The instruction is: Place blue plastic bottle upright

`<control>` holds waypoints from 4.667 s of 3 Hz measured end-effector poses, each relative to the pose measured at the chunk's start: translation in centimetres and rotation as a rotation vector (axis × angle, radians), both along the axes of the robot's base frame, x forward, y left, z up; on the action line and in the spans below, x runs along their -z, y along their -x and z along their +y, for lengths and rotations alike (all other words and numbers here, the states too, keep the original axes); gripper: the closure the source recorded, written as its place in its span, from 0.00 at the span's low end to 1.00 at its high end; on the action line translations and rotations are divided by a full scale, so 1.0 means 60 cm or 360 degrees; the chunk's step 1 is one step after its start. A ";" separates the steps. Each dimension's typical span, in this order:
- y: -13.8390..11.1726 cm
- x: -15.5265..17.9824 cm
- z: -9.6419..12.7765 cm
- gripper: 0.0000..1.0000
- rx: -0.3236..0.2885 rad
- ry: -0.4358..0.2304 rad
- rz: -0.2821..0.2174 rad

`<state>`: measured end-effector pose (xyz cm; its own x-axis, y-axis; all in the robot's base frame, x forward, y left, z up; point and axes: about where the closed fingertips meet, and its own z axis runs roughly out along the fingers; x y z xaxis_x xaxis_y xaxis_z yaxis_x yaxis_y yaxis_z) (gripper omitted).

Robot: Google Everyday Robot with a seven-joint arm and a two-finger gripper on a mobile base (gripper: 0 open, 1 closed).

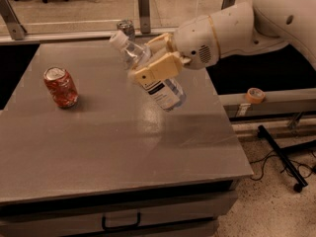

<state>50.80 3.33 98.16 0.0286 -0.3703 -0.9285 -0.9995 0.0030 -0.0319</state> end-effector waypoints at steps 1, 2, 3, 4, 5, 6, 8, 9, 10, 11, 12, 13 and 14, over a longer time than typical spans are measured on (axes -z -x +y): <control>0.009 -0.038 -0.001 1.00 -0.0128 -0.0269 -0.0033; 0.016 -0.033 0.005 1.00 -0.0199 -0.0455 0.0020; 0.023 -0.005 0.008 1.00 -0.0198 -0.0553 0.0081; 0.022 0.016 0.009 1.00 -0.0194 -0.0634 0.0096; 0.020 0.033 0.010 1.00 -0.0234 -0.0732 0.0089; 0.016 0.052 0.009 0.84 -0.0268 -0.0827 0.0113; 0.009 0.066 0.005 0.37 -0.0357 -0.0935 0.0088; 0.009 0.068 -0.002 0.14 -0.0372 -0.0948 0.0068; 0.010 0.069 -0.010 0.00 -0.0376 -0.0952 0.0053; 0.012 0.069 -0.016 0.00 -0.0377 -0.0944 0.0041; 0.014 0.065 -0.029 0.00 -0.0374 -0.0877 -0.0003; 0.005 0.053 -0.063 0.00 -0.0303 -0.0710 -0.0087; -0.023 0.046 -0.123 0.00 -0.0078 -0.0500 -0.0127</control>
Offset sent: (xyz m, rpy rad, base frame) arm -0.0130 0.0036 0.0067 0.4100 0.0674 0.1680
